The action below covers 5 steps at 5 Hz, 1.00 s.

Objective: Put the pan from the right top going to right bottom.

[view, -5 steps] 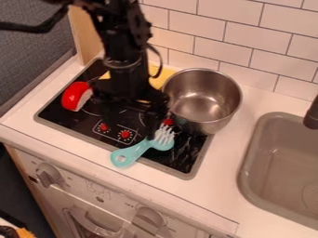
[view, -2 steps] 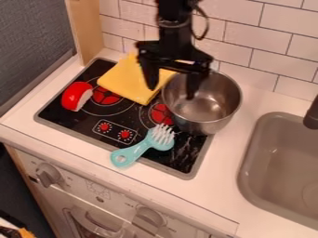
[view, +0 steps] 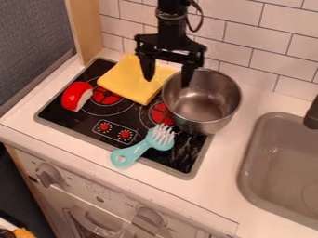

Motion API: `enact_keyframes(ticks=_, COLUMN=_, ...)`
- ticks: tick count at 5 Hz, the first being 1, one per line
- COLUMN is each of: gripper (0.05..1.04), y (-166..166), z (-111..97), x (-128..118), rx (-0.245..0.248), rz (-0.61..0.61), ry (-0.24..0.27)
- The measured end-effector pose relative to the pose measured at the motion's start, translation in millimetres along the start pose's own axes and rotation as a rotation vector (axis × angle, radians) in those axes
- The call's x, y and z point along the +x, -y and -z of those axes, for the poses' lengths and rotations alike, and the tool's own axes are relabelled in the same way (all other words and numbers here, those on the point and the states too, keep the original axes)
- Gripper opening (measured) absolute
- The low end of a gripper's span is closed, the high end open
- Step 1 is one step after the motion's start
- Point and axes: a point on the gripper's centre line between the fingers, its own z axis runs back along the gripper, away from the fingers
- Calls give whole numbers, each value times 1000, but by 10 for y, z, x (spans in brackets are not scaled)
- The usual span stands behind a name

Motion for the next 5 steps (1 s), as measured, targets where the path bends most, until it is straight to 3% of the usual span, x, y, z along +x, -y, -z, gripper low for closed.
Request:
enact_keyframes(ticks=1, gripper=1000, y=-6, z=271, x=32, rx=-15, rz=-5, ry=-74)
enact_keyframes(ticks=2, gripper=934, y=50, z=460, x=56, rx=-42, rz=3, ry=-115)
enact_keyframes(ticks=4, gripper=364, y=52, z=525, x=7, rx=-69, rz=20, ry=-107)
enact_keyframes(ticks=5, gripper=157, y=113, z=383, x=-34, rx=-72, rz=41, ry=-55)
